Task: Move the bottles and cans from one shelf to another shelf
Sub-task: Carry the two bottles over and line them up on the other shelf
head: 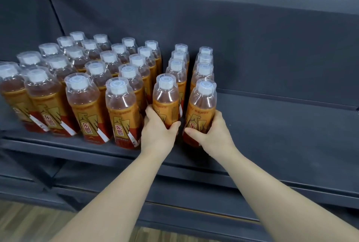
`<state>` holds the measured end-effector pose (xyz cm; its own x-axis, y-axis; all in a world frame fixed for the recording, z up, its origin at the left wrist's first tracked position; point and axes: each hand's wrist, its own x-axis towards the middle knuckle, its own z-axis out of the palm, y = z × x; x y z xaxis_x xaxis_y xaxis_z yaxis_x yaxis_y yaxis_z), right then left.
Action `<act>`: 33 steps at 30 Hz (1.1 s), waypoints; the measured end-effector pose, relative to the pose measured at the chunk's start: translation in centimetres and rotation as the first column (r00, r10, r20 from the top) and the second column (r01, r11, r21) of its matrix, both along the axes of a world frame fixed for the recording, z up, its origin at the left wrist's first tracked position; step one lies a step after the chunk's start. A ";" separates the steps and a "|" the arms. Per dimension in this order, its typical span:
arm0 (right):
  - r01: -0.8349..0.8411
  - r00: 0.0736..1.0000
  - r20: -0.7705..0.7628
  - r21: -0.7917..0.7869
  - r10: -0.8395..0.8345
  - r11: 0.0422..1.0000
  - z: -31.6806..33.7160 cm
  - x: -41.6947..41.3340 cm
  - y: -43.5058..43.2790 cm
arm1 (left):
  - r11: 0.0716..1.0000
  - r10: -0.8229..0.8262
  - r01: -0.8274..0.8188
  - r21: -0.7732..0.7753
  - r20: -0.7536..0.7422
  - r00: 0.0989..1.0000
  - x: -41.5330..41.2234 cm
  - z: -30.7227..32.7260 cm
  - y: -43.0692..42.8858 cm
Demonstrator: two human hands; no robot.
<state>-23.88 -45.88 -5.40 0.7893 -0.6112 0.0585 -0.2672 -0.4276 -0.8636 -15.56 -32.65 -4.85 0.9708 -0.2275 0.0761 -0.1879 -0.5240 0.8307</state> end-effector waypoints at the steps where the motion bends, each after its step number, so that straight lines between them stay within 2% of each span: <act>1: 0.018 1.000 -0.010 -0.043 -0.019 0.999 0.1 0.1 0.1 | 1.000 -0.013 0.013 -0.020 -0.011 1.000 0.1 0.0 0.0; 4: 0.030 0.999 -0.016 -0.083 -0.031 0.996 0.1 0.5 0.2 | 0.996 -0.071 0.069 -0.051 -0.042 0.997 0.4 -0.1 0.4; 8: -0.016 0.999 0.031 -0.011 0.016 1.000 0.0 0.6 0.0 | 0.992 -0.126 0.125 -0.028 -0.049 0.991 0.8 -0.4 1.3; 12: -0.022 0.998 0.054 0.032 0.020 0.999 -0.3 0.4 0.0 | 0.994 -0.103 0.103 0.028 0.000 0.995 0.7 -0.3 1.0; 17: 0.034 0.997 0.069 -0.004 -0.034 0.999 -0.4 0.7 0.3 | 0.992 -0.065 0.062 0.107 0.025 0.998 0.8 -0.2 0.4; 23: 0.074 0.996 0.052 -0.033 -0.072 0.997 -0.4 1.1 0.4 | 0.992 -0.117 0.118 0.044 -0.013 0.993 0.7 -0.9 0.9; 33: 0.086 0.994 0.062 0.005 -0.086 0.996 -0.6 1.4 0.5 | 0.989 -0.103 0.097 0.109 0.053 0.993 1.2 -1.1 0.2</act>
